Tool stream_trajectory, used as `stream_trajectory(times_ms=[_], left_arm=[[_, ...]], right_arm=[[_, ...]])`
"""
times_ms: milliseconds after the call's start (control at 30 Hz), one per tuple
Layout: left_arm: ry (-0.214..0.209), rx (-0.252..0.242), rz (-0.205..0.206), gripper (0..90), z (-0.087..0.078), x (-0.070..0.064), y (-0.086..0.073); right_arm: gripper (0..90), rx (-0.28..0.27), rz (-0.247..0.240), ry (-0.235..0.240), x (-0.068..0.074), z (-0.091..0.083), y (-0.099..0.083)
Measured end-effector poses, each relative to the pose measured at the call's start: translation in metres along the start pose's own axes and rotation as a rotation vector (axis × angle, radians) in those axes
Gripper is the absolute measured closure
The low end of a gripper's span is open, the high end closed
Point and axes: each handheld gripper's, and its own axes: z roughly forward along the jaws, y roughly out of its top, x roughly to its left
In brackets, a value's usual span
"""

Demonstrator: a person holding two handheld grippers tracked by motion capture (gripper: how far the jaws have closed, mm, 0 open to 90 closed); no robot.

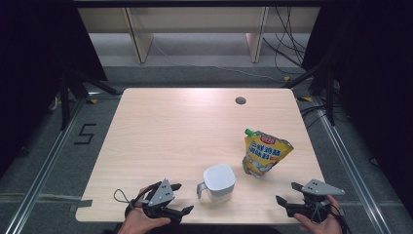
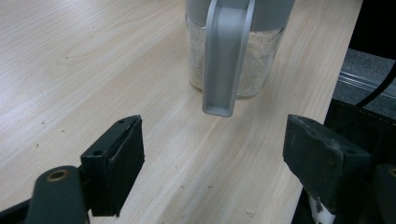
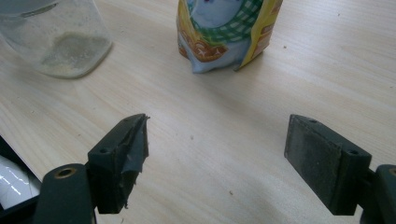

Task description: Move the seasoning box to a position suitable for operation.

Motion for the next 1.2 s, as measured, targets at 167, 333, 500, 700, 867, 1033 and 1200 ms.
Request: stream_trajectory(times_ms=[167, 333, 500, 700, 867, 1033, 1200], left_arm=[[0.008, -0.014, -0.010, 20.2, 0.000, 0.000, 0.000], [0.009, -0.012, -0.016, 20.2, 0.000, -0.001, 0.000], [0.007, -0.009, -0.017, 20.2, 0.000, -0.001, 0.001], [0.004, -0.015, -0.016, 20.2, 0.000, 0.001, 0.002], [-0.003, -0.021, -0.017, 20.2, 0.002, 0.002, 0.005], [-0.009, -0.035, -0.026, 20.6, 0.007, 0.001, 0.008], [-0.002, -0.025, 0.014, 21.8, 0.016, 0.003, 0.012]], right_arm=[[22.7, 0.006, 0.023, 0.000, 0.003, 0.000, 0.000], [22.7, 0.007, 0.024, 0.001, 0.003, 0.000, 0.000], [22.7, 0.001, -0.001, 0.002, 0.000, 0.000, 0.000], [22.7, 0.002, -0.001, 0.002, 0.000, 0.000, 0.000], [22.6, 0.002, 0.000, -0.001, 0.000, 0.000, 0.000], [22.7, 0.002, -0.001, -0.004, 0.000, 0.001, 0.000], [22.7, 0.000, -0.005, -0.010, 0.000, 0.001, 0.000]])
